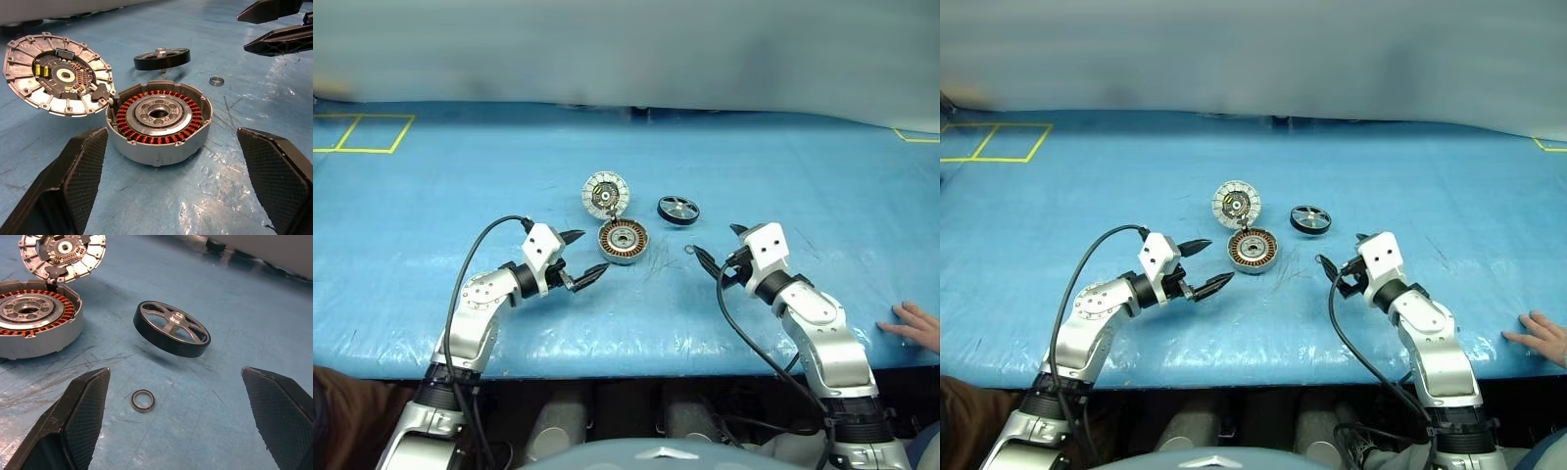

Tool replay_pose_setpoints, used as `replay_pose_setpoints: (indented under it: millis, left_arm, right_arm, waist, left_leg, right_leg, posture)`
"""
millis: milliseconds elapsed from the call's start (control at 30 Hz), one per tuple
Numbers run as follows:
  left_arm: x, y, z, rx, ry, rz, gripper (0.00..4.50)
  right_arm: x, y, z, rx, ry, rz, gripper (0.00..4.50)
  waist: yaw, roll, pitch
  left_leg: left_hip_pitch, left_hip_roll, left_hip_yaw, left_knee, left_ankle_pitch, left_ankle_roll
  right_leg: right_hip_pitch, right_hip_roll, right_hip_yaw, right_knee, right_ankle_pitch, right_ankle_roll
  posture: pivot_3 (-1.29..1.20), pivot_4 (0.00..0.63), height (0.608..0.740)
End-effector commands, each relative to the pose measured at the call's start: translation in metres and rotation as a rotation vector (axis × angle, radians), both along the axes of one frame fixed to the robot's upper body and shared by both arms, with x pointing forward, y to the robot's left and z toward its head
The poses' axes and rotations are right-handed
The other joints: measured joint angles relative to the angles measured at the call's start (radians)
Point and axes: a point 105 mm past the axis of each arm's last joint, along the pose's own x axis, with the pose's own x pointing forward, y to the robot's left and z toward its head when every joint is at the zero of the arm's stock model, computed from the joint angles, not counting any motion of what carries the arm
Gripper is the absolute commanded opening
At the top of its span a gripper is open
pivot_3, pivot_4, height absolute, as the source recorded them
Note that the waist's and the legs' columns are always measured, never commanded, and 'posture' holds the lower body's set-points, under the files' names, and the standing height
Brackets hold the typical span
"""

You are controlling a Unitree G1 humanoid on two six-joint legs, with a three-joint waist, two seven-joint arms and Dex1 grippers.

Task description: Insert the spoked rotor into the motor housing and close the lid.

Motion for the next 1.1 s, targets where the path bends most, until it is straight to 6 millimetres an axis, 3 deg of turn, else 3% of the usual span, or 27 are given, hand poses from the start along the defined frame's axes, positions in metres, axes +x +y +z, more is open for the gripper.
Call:
replay_pose_setpoints:
  millis: [33, 1100]
  left_arm:
    - [0.0020, -0.0006, 0.0077, 0.012, -0.039, -0.015, 4.50]
    - [0.0084, 0.0050, -0.0005, 0.064, -0.048, -0.014, 4.50]
  right_arm:
    - [-0.0039, 0.0043, 0.0092, 0.003, -0.020, 0.048, 4.48]
    - [-0.0070, 0.0141, 0.0037, 0.000, 0.008, 0.103, 4.48]
  waist:
    - [0.000, 0.000, 0.000]
    - [0.000, 0.000, 0.000]
  left_leg:
    - [0.000, 0.000, 0.000, 0.000, 0.000, 0.000]
    - [0.000, 0.000, 0.000, 0.000, 0.000, 0.000]
  right_leg:
    - [0.000, 0.000, 0.000, 0.000, 0.000, 0.000]
    - [0.000, 0.000, 0.000, 0.000, 0.000, 0.000]
  posture:
    - [0.00, 0.150, 0.740]
    - [0.00, 0.150, 0.740]
